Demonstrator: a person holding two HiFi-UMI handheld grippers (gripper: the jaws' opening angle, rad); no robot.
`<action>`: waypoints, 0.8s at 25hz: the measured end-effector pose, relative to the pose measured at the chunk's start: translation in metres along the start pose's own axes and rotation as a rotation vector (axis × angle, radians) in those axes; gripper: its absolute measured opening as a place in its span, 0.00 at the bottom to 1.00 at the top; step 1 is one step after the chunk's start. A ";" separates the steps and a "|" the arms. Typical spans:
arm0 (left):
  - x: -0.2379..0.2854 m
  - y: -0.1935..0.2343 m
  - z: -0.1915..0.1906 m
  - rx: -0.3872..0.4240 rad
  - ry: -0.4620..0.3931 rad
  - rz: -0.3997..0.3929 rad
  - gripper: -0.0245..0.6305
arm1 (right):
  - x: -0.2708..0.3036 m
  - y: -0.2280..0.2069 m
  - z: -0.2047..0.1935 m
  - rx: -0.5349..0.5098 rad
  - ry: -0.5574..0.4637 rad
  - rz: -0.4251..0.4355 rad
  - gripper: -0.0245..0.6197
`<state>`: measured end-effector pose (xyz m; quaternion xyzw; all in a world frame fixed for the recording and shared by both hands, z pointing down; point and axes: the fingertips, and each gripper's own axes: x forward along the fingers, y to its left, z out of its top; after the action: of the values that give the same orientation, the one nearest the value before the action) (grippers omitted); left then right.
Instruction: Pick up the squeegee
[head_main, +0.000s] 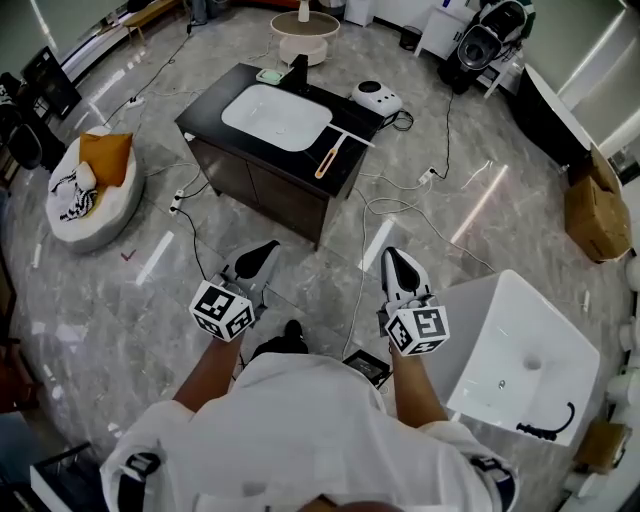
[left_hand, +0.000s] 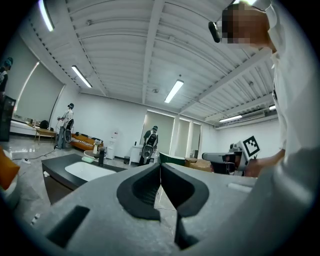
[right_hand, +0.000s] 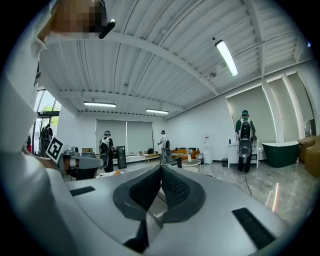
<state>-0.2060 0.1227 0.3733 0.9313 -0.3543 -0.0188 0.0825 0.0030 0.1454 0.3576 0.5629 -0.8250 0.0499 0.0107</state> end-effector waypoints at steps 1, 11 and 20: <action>0.006 0.006 0.000 -0.003 0.002 -0.002 0.06 | 0.007 -0.003 0.000 -0.001 0.006 -0.005 0.06; 0.066 0.057 -0.008 -0.038 0.050 -0.046 0.06 | 0.061 -0.038 0.007 0.011 0.001 -0.050 0.06; 0.122 0.079 -0.010 -0.047 0.071 -0.051 0.06 | 0.080 -0.089 0.003 0.045 -0.005 -0.066 0.06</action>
<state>-0.1651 -0.0149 0.3991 0.9378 -0.3270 0.0036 0.1165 0.0565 0.0389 0.3666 0.5901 -0.8045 0.0670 -0.0023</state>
